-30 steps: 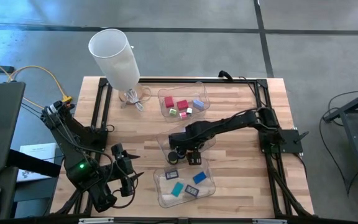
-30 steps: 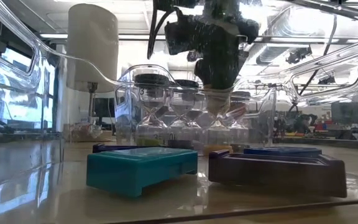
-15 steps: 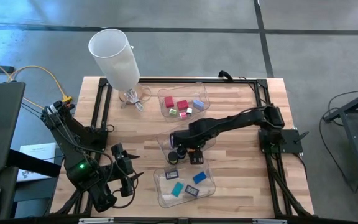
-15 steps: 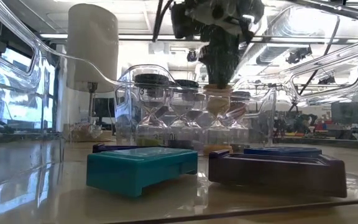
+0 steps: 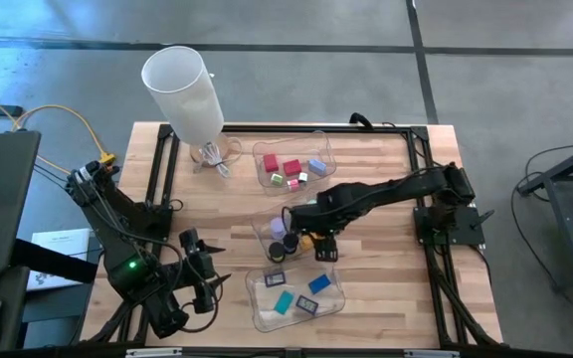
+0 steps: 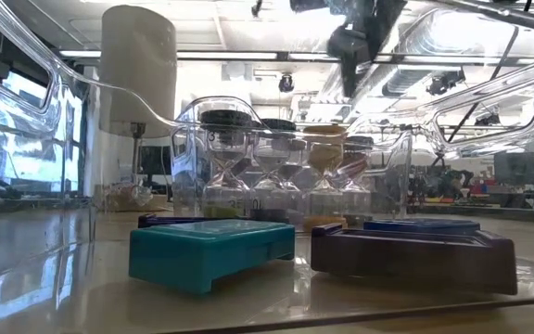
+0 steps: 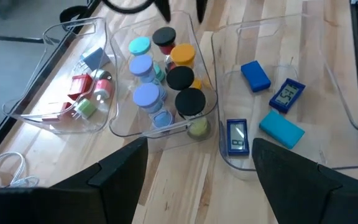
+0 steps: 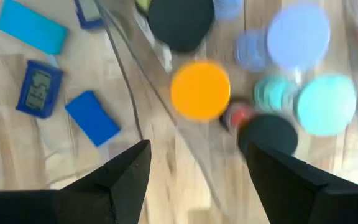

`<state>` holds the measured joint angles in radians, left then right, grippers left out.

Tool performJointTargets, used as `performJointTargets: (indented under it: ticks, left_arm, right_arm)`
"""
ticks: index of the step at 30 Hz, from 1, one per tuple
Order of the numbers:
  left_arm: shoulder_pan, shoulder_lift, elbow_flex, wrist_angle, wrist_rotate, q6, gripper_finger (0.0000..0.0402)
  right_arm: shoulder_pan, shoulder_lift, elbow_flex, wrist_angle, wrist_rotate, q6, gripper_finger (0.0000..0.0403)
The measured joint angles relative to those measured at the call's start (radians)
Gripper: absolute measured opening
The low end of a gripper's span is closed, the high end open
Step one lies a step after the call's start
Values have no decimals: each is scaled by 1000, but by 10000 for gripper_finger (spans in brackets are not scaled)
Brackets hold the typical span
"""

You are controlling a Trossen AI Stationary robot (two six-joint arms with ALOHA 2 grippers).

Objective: Pick & Place Office items
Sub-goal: Return to Home Position

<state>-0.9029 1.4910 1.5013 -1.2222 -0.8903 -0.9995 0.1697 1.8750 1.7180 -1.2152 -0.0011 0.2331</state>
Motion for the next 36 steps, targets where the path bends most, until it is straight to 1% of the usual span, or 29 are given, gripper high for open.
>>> performJointTargets:
  ticks: [4,6,8,10,13,15,19,20,23,24,27,29,32,36]
  left_arm:
    - [17,0,0,0,-1,20,281]
    - [31,0,0,3,0,25,278]
    - [41,-1,0,4,-1,22,269]
    - [47,-1,0,4,-1,26,254]
    - [57,-1,0,4,0,34,219]
    - [57,-1,0,4,6,40,187]
    - [54,-1,0,4,8,66,108]
    - [53,-1,0,4,10,69,87]
    - [54,-4,0,4,12,92,22]
    - [55,-5,0,3,12,107,12]
    - [70,-7,0,4,23,168,5]
    - [91,-16,0,4,43,211,1]
    - [138,-35,0,8,91,288,1]
    - [224,-72,0,16,163,437,0]
  right_arm:
    - [27,-22,-2,-51,-12,78,251]
    - [42,-25,-1,-70,-66,79,248]
    - [57,-24,-1,-96,-95,79,238]
    - [75,-24,-2,-110,-72,90,219]
    - [104,-24,-2,-135,7,106,171]
    - [124,-24,-2,-170,36,107,129]
    - [167,-24,-2,-227,60,110,31]
    - [176,-24,-2,-233,68,110,16]
    - [204,-39,-2,-252,99,122,6]
    - [212,-52,-2,-252,106,122,4]
    - [232,-103,-2,-253,108,133,2]
    - [250,-152,-2,-250,132,154,2]
    - [286,-239,-2,-242,197,177,2]
    - [356,-357,-9,-183,321,193,2]
